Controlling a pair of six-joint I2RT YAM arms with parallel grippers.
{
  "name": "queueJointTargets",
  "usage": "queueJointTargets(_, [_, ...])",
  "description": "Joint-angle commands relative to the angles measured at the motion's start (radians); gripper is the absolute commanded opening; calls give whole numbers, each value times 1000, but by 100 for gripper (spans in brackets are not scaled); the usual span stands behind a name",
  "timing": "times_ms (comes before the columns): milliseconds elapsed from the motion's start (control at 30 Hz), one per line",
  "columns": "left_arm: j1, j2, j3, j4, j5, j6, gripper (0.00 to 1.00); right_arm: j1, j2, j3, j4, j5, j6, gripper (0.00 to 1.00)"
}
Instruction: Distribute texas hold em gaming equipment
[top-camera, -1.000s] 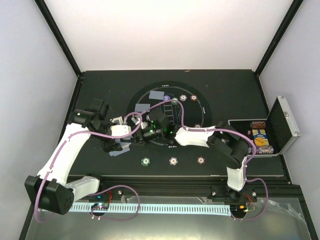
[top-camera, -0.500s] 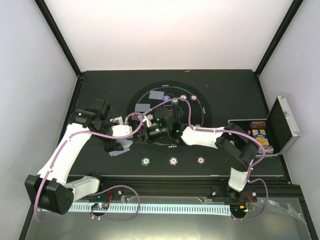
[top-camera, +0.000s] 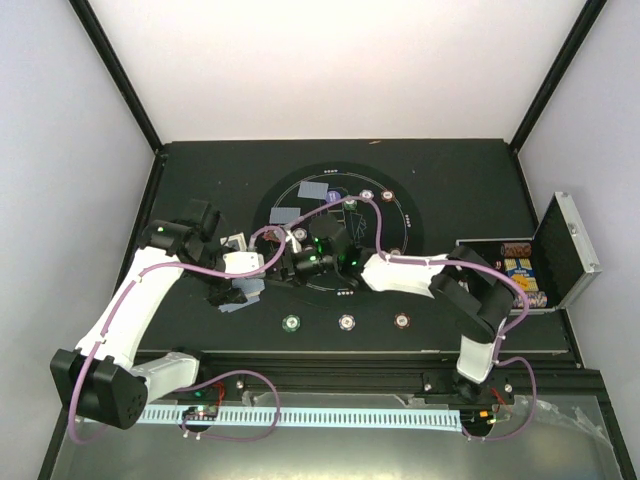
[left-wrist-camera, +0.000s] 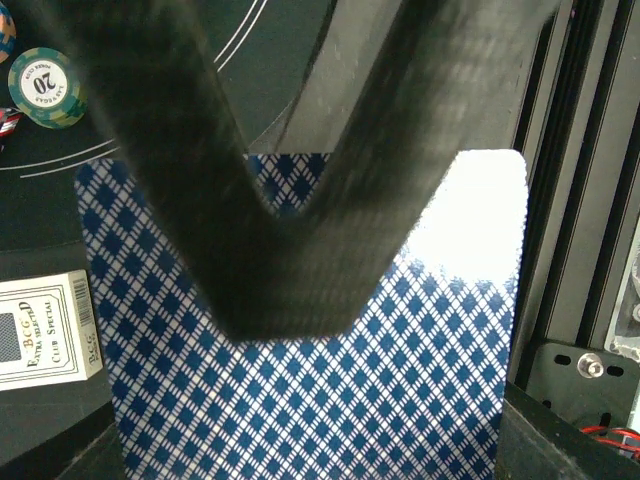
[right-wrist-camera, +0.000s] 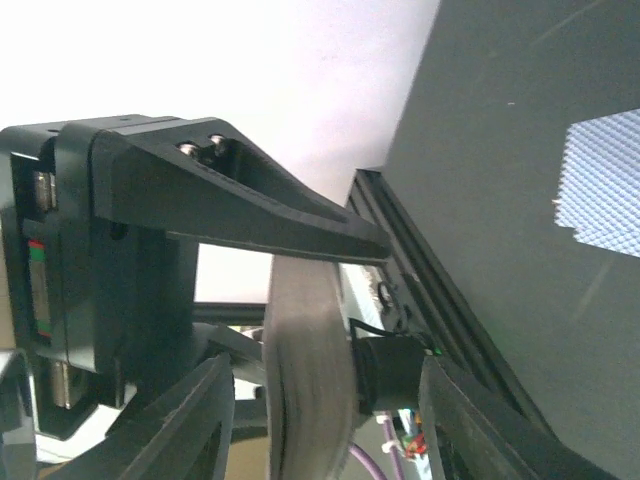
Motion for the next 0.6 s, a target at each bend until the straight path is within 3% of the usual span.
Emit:
queueJointTargets(0, [-2, -2, 18, -4, 35, 9, 1, 24, 62, 9, 253, -43, 167, 51])
queueJointTargets(233, [-5, -3, 9, 10, 27, 8, 2, 48, 89, 25, 268, -63, 183, 45])
queueJointTargets(300, [-8, -4, 7, 13, 31, 5, 1, 49, 92, 21, 272, -62, 190, 34])
queueJointTargets(433, [-15, -9, -6, 26, 41, 1, 5, 49, 88, 25, 270, -49, 194, 5])
queueJointTargets(467, [-17, -12, -11, 31, 42, 2, 14, 49, 86, 26, 268, -48, 195, 2])
queueJointTargets(500, [-19, -13, -15, 33, 42, 4, 31, 48, 84, 26, 266, -46, 195, 1])
queueJointTargets(533, [-19, -13, -16, 33, 40, 3, 58, 47, 79, 24, 264, -46, 195, 1])
queueJointTargets(567, [-19, -13, -17, 30, 33, 0, 75, 46, 75, 19, 268, -46, 195, 1])
